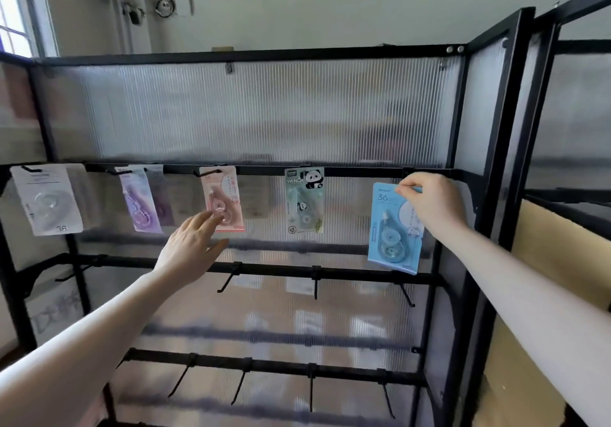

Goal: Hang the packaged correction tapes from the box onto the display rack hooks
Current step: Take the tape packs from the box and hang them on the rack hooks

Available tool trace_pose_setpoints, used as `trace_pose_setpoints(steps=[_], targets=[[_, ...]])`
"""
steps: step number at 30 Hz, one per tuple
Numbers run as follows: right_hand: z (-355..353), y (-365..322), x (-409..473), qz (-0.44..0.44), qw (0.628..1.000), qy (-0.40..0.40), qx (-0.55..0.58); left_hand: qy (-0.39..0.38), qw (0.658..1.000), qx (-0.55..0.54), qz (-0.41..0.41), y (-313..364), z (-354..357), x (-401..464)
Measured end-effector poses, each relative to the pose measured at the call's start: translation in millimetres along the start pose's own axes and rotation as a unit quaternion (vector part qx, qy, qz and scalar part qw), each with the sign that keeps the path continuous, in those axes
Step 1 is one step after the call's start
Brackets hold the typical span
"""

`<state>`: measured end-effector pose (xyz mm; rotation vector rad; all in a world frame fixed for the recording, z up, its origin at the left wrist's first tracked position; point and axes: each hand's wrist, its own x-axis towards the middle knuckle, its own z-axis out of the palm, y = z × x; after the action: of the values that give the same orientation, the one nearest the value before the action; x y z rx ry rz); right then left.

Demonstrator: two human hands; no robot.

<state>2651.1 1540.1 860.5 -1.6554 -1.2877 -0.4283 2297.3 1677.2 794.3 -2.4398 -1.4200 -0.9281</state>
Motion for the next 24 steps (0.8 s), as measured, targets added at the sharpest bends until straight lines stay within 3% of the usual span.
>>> trace_pose_setpoints(steps=[13, 24], targets=[[-3, 26, 37, -0.027, 0.998, 0.049, 0.008, -0.006, 1.000, 0.012, -0.023, 7, 13, -3], [-7, 41, 46, -0.032, 0.999, 0.028, -0.006, -0.002, 0.999, 0.020, -0.034, 15, 12, -4]])
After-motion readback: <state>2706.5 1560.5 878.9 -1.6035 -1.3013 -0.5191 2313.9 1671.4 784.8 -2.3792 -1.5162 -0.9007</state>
